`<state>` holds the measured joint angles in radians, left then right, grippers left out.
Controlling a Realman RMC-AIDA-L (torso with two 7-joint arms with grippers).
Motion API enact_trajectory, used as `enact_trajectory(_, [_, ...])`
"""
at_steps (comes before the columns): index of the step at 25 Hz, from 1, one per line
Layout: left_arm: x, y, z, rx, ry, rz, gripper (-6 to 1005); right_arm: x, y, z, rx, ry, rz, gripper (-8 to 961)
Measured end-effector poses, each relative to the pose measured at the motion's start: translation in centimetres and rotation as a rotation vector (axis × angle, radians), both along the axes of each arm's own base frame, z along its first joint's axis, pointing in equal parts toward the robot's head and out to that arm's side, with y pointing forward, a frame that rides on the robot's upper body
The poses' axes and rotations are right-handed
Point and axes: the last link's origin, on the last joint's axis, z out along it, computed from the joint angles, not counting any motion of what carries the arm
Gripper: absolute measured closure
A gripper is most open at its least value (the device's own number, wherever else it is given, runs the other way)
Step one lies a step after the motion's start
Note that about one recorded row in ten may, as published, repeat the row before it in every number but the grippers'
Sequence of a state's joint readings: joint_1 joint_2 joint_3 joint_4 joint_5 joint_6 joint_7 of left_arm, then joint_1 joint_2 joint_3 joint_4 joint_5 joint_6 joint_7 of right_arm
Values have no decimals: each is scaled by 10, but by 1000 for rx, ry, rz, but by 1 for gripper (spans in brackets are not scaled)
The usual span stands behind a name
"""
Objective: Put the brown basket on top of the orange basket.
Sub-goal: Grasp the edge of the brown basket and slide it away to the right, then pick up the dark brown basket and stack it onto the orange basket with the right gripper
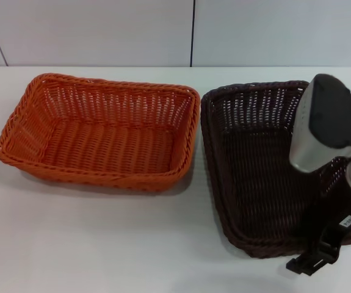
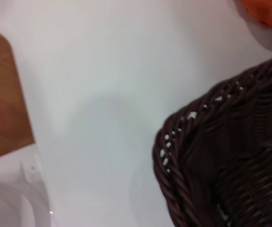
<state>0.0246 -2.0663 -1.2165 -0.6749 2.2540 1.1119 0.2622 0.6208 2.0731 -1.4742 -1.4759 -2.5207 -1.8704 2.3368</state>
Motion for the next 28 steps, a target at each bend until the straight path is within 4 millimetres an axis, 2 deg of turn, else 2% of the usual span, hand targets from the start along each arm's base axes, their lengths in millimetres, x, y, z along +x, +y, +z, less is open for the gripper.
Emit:
enact_trajectory(7, [-1, 0, 1, 2, 2, 2, 188, -9, 0, 1, 12, -14, 53, 375])
enact_trajectory(12, [-1, 1, 1, 0, 5, 2, 188, -16, -1, 2, 32, -5, 84, 600])
enact_trajectory(17, [-1, 2, 1, 0, 5, 2, 188, -19, -1, 1, 44, -4, 74, 658])
enact_trajectory(28, [1, 4, -1, -9, 6, -7, 188, -59, -1, 37, 298, 0, 216, 709])
